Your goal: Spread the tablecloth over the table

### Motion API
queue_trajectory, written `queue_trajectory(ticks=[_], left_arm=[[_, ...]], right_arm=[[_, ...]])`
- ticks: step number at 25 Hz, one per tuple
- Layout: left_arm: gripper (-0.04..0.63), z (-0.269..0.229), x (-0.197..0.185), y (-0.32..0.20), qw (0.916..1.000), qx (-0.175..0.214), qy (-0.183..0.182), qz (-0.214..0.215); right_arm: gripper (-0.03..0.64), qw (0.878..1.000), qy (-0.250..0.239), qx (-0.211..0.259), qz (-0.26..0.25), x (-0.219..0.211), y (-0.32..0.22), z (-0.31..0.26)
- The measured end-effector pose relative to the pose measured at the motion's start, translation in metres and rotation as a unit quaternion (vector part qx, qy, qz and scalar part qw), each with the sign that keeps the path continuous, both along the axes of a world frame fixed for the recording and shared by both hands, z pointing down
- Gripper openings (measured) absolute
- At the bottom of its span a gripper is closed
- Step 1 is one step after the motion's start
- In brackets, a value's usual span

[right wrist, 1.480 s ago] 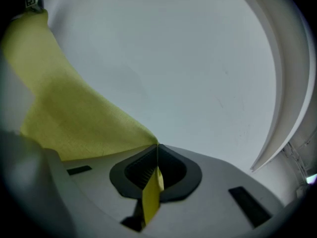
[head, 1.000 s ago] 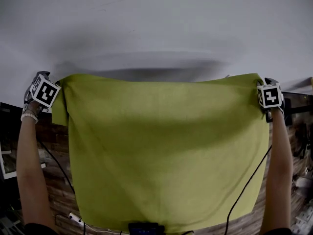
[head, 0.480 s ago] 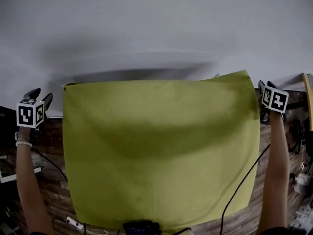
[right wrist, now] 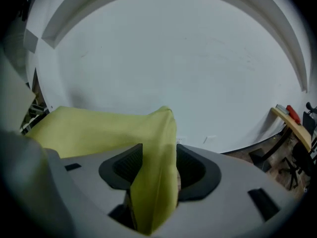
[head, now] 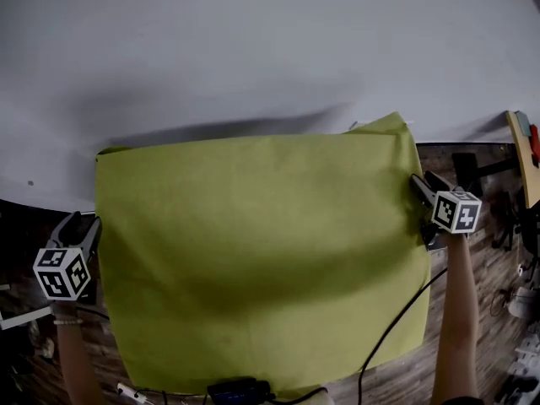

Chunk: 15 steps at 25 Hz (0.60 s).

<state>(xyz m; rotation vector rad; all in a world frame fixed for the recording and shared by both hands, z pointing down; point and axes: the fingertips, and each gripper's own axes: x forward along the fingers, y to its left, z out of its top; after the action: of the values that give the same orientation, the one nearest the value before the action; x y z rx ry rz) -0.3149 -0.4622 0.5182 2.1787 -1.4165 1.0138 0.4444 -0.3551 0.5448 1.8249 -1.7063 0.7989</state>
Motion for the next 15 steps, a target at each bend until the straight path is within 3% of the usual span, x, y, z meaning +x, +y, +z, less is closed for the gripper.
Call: queue_trajectory(ticks=[5,9,15], left_arm=[[0.232,0.011,0.016,0.031,0.9999,-0.009,0.008,0.001],[0.224,0.017,0.024,0.035,0.9999,-0.013,0.003,0.003],[0.216,0.021,0.038,0.031,0.9998,-0.010,-0.003,0.015]], right_arm=[[0.213,0.999,-0.036,0.002,-0.010,-0.011,0.018,0.016],[0.075,1.000,-0.023,0.003,-0.016,-0.007,0.015,0.015],[0.046,0.999,-0.012,0.023,0.032,0.010,0.006,0.015]])
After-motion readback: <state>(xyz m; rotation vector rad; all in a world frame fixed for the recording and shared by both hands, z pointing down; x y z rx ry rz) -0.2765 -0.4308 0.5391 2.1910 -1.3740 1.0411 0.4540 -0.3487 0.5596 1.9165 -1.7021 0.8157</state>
